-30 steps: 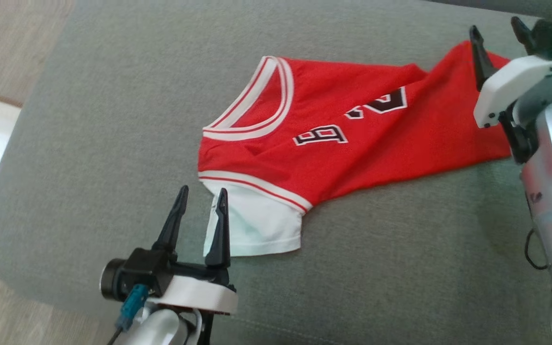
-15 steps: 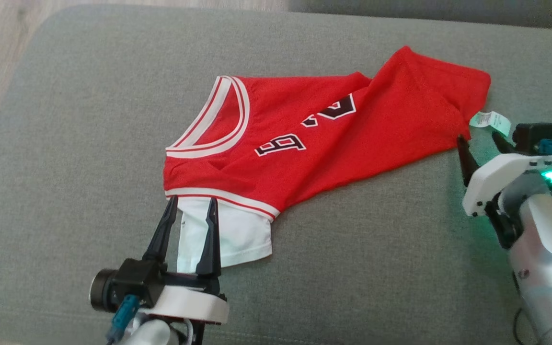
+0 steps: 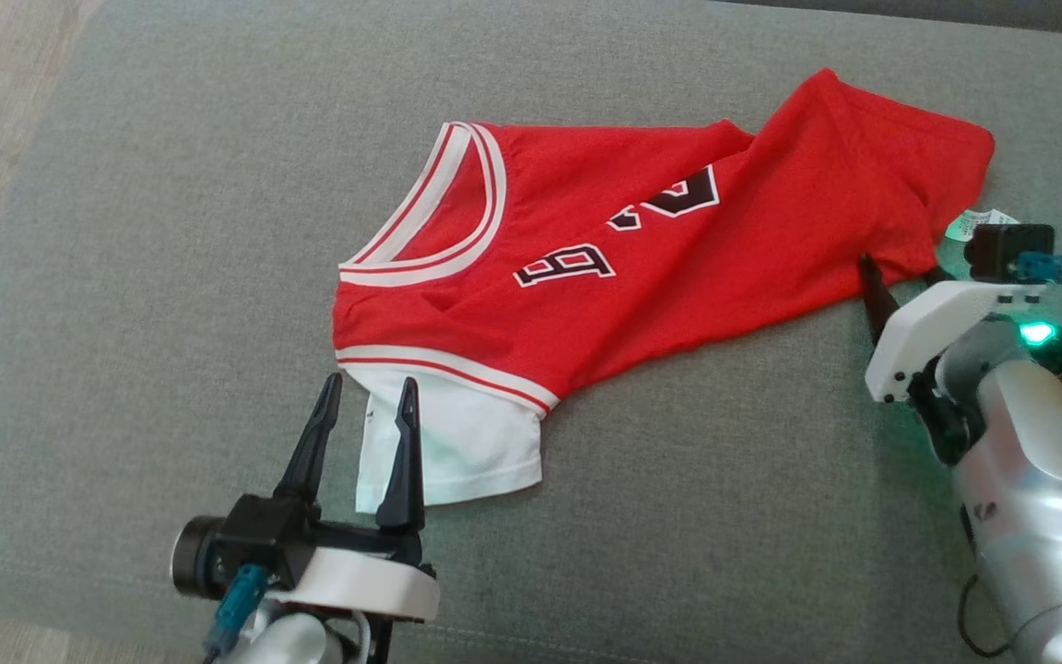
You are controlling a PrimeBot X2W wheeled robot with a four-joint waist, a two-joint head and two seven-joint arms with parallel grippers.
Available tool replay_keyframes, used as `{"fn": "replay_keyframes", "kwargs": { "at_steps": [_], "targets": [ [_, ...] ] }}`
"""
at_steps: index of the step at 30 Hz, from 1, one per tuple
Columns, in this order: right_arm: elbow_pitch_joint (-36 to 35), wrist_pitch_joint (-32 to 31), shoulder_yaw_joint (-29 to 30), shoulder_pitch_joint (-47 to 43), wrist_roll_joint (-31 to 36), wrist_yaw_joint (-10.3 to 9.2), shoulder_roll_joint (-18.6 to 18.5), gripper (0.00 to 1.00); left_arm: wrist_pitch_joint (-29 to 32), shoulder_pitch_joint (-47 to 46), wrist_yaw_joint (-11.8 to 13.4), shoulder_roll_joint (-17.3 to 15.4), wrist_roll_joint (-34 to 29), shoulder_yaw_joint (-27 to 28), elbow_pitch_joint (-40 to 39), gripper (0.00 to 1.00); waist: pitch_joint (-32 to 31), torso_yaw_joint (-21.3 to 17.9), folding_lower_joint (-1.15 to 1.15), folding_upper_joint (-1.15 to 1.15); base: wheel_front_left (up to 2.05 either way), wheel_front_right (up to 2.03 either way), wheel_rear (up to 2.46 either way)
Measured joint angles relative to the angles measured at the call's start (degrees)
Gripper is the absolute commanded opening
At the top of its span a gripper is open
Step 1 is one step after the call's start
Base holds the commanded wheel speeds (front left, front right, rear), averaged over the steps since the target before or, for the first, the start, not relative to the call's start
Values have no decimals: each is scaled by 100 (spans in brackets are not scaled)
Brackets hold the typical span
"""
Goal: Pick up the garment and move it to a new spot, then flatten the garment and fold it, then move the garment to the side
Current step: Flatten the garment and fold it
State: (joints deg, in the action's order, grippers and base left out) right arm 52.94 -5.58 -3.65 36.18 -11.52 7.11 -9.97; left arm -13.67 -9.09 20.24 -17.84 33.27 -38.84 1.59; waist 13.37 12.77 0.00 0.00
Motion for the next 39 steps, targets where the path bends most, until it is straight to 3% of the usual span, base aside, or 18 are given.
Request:
{"fn": "replay_keyframes", "kwargs": {
  "at_steps": [1, 2, 3, 4, 9, 16, 24, 25, 26, 28, 39],
  "targets": [
    [5, 1, -12, 0, 0, 0, 4, 45, 0, 0, 0, -3, 0, 0, 0, 100, 2, -7, 0, 0, 0, 0, 0],
    [5, 1, -12, 0, 0, 0, 4, 38, 0, 0, 0, -3, 0, 0, 0, 100, 2, -7, 0, 0, 0, 0, 0],
    [14, 2, -18, 0, 1, 0, 7, 21, 0, 0, 1, -8, 1, 1, 0, 100, 1, -17, 0, 0, 0, 0, 0],
    [26, 3, -20, 0, 1, 0, 12, 15, 0, 0, 5, -13, 1, 2, 0, 100, -3, -33, 0, 0, 0, 0, 0],
    [15, 172, 22, -31, 58, 0, 96, 4, 0, 1, 43, -45, 1, 1, 1, 100, -69, -147, 0, 0, 0, 0, 0],
    [-552, 392, 369, -569, 103, 0, 289, 0, 7, 26, 54, -90, 3, -1, 3, 100, -336, -329, 0, 0, 0, 0, 0],
    [-1945, 226, 1212, -2065, 454, 0, 488, 0, 7, 299, 93, -136, 63, -5, 0, 100, -648, -515, -1, 0, 0, 0, 0],
    [-2158, 183, 1329, -2255, 521, 0, 534, 3, 7, 317, 93, -142, 68, -5, 0, 100, -669, -530, -1, 0, 0, 0, 0],
    [-2350, 133, 1419, -2431, 584, 0, 576, 20, 7, 332, 92, -142, 108, -5, 1, 100, -686, -541, -1, 0, 0, 0, 0],
    [-2710, 80, 1562, -2741, 659, 0, 653, 100, 7, 370, 86, -146, 167, -2, 18, 100, -713, -562, -1, 0, 0, 0, 0],
    [-3687, 260, 1708, -3686, 660, 0, 749, 100, -2, 618, -63, -143, 313, -1, 264, 100, -1018, -621, -1, 0, 0, 0, 0]
  ]
}}
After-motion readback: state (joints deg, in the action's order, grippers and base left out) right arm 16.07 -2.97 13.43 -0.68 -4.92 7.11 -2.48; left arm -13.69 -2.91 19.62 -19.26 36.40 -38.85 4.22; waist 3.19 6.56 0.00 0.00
